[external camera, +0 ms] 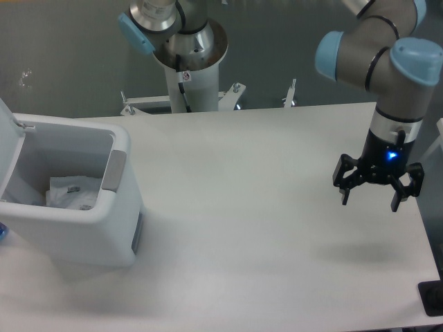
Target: Place the trash in the trash can
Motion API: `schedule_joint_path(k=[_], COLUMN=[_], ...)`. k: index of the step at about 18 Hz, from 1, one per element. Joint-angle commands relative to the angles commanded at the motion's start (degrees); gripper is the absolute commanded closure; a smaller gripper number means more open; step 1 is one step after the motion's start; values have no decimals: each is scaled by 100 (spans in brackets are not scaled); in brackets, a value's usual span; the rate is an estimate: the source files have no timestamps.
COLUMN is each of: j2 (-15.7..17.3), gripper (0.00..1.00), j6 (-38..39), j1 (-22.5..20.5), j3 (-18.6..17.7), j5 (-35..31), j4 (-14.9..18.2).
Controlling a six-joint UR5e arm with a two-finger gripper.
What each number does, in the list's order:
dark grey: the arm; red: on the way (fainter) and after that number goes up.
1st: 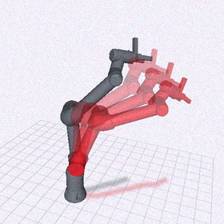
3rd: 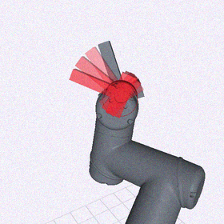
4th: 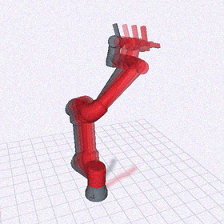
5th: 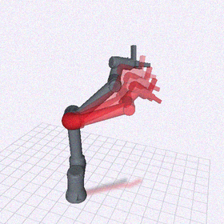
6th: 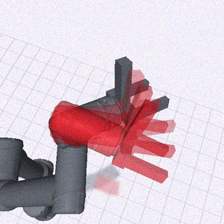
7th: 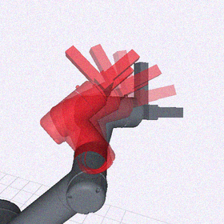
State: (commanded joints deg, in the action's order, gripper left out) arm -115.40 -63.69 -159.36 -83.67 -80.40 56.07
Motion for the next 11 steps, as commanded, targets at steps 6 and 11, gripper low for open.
schedule_joint_path(k=[6, 11], j2=[61, 105], gripper=[0, 0], j6=[-451, -451], j1=[282, 300], j3=[-307, -431], j5=[-670, -670], j4=[-9, -26])
